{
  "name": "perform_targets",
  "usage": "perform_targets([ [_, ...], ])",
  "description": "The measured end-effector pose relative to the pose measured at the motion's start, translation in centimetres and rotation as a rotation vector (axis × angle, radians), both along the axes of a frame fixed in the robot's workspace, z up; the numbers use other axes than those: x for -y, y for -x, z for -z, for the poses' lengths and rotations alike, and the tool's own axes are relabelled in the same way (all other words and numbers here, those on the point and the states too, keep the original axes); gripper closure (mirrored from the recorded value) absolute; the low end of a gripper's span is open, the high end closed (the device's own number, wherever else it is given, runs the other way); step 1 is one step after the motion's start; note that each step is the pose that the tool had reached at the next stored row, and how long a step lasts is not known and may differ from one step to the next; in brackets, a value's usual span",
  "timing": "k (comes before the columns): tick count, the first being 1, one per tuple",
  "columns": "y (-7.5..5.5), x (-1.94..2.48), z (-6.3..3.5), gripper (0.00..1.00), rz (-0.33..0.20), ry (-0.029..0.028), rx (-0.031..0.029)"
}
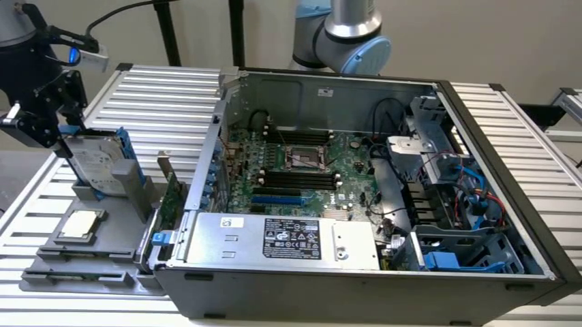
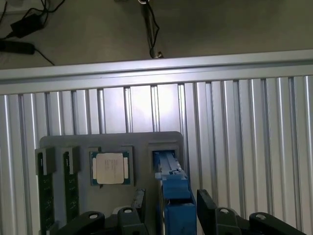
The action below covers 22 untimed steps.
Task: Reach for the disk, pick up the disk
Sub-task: 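Pick up the disk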
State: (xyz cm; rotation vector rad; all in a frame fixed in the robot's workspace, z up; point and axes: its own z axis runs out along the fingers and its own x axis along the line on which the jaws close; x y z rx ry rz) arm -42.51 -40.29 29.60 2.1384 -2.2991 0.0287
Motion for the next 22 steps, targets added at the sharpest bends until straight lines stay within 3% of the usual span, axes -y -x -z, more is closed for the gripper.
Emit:
perform_targets([
  [2,0.01,-0.01,0.0,0.48,0.0,0.0,0.0],
  [4,0.02,-0.01,0.0,0.61,0.0,0.0,0.0001],
  [6,0.02,-0.01,0.0,0.61,0.0,0.0,0.0001],
  [7,0.02,-0.01,0.0,0.67,0.0,0.0,0.0001],
  [17,0.02,-0.02,0.0,0.67,0.0,0.0,0.0008],
  [22,0.03,0.14,0.0,0.67,0.0,-0.004,0.0012],
])
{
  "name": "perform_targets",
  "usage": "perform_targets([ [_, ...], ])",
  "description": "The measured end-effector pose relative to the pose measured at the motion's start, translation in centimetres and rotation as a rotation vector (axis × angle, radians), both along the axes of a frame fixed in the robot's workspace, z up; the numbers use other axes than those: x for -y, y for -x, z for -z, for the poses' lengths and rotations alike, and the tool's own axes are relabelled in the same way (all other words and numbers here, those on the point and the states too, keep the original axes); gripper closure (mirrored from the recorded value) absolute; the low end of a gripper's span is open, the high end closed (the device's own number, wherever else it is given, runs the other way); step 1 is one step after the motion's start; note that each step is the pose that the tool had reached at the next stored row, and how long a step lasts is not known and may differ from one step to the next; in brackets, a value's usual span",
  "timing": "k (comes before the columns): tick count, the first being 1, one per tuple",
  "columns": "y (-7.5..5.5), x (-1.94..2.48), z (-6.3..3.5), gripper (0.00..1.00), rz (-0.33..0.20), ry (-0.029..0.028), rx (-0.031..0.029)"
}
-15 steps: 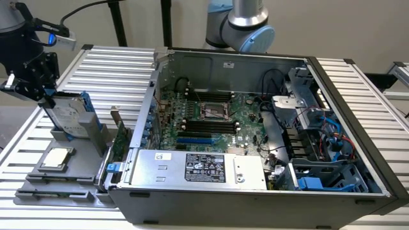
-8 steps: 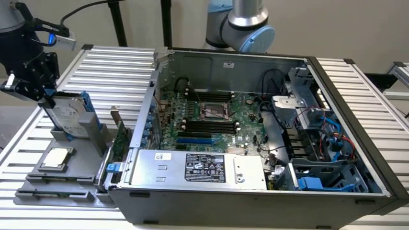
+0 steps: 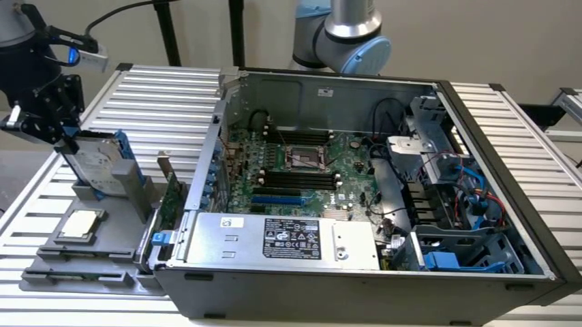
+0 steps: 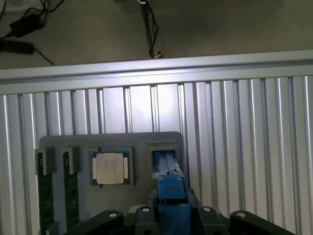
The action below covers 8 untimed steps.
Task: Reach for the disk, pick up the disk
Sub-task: 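Pick up the disk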
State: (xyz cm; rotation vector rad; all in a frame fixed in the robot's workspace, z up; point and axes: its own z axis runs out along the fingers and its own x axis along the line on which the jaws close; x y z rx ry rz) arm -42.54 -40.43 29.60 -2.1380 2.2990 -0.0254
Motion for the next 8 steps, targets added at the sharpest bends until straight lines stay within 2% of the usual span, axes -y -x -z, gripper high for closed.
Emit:
perform_targets([
  [5,0.0,0.32,-0.01,0.67,0.0,-0.0007,-0.0001],
  [8,0.0,0.34,-0.01,0.67,0.0,-0.0042,0.0014],
])
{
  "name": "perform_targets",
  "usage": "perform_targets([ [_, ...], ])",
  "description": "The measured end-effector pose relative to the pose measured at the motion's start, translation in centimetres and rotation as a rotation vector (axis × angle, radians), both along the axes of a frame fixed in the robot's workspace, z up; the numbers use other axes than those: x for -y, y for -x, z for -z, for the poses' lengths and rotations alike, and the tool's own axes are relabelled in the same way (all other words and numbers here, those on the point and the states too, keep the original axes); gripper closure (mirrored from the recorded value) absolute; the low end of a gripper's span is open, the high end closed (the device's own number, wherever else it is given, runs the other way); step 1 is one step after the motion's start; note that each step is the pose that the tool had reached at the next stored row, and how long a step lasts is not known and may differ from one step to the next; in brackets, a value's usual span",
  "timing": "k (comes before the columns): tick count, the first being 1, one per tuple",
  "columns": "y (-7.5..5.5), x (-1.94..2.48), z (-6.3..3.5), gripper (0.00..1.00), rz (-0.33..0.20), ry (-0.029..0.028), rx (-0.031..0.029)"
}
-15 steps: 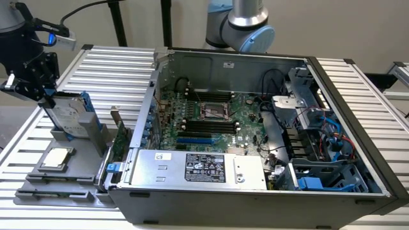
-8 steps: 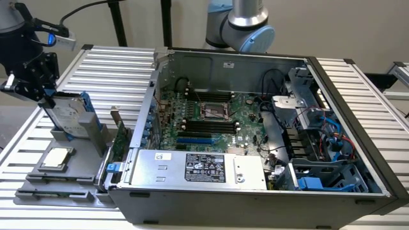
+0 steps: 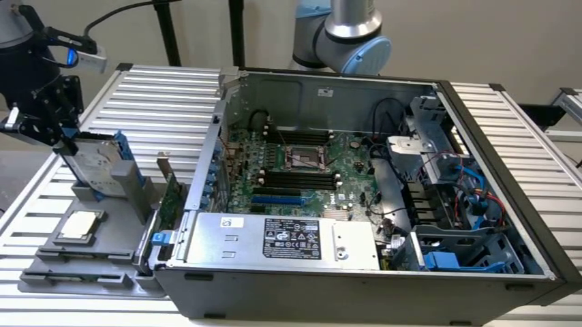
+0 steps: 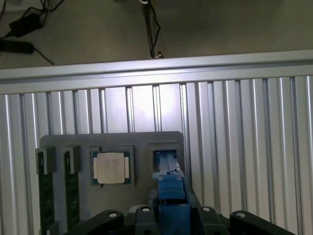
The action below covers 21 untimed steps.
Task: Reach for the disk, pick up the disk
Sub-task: 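Pick up the disk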
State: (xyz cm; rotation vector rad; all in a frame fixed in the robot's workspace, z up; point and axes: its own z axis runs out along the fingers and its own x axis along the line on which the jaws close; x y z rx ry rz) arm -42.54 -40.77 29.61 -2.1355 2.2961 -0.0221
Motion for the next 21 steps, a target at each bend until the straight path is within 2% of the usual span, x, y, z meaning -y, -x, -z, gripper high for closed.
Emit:
perform_targets([
  [4,0.0,-0.01,-0.01,0.67,-0.001,-0.0108,0.0048],
  [6,-0.01,-0.02,0.0,0.67,-0.003,-0.0133,0.0063],
  [21,0.0,-0.1,-0.1,0.67,-0.005,-0.0142,0.0067],
])
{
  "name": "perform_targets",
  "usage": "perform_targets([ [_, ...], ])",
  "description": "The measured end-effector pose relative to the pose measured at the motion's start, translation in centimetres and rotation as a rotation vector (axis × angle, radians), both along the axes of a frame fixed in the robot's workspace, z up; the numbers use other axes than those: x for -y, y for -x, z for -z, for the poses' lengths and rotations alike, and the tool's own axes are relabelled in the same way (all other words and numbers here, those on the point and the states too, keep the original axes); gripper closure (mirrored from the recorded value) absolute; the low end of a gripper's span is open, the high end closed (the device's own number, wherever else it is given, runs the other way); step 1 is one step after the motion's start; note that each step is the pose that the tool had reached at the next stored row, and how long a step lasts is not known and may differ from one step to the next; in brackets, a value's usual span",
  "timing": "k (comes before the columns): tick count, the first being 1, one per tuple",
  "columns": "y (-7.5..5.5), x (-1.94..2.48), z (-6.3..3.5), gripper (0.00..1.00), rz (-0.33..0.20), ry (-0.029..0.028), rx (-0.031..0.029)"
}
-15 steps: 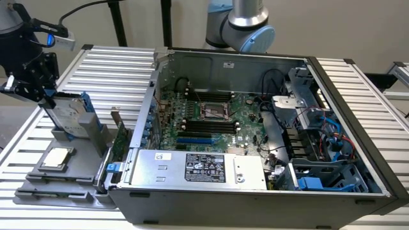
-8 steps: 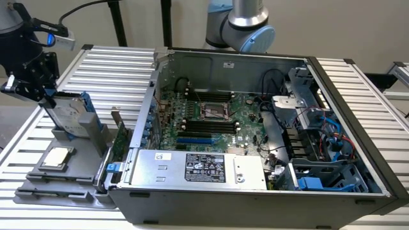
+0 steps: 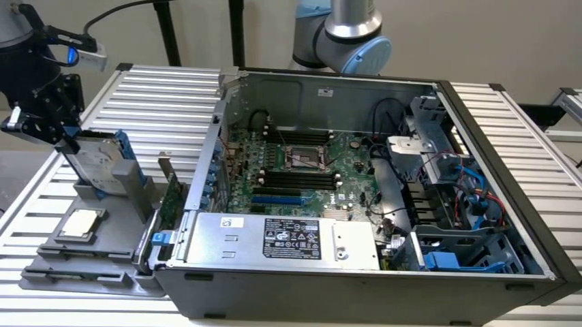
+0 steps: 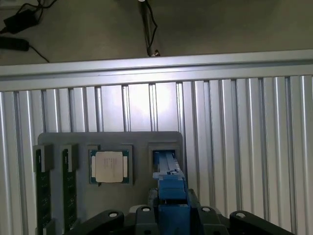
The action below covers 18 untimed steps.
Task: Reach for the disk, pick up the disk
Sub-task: 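Pick up the disk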
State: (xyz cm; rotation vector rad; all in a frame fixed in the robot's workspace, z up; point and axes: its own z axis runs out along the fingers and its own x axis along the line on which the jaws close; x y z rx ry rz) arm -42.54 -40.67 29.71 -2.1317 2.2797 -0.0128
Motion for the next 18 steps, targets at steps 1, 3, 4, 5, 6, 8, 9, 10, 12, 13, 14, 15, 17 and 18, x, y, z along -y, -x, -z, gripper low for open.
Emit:
perform_targets([
  [1,0.0,0.0,-0.1,0.67,0.0,0.0001,-0.0002],
  [3,0.0,0.0,-0.43,0.67,0.0,0.0,0.0],
  [4,0.0,0.0,-0.68,0.67,0.0,0.0,0.0001],
  [5,0.0,0.0,-0.97,0.67,0.0,0.0,0.0002],
  [6,0.0,0.0,-1.29,0.67,0.0,0.0,0.0001],
  [8,0.0,0.0,-2.05,0.67,0.0,-0.0001,0.0002],
  [9,0.0,0.0,-2.53,0.67,-0.001,0.0,0.0001],
  [10,0.0,0.0,-2.99,0.67,-0.001,0.0,0.0001],
  [12,-0.1,0.0,-3.89,0.67,-0.001,0.0,0.0001],
  [13,-0.1,0.0,-4.31,0.67,-0.001,-0.0001,0.0002],
  [14,-0.1,0.0,-4.82,0.67,-0.002,-0.0001,0.0002],
  [15,-0.2,0.0,-5.24,0.67,-0.002,0.0001,0.0],
  [17,-0.3,0.01,-6.15,0.67,-0.003,-0.0001,0.0003],
  [18,-0.4,0.01,-6.61,0.67,-0.005,0.0,0.0001],
])
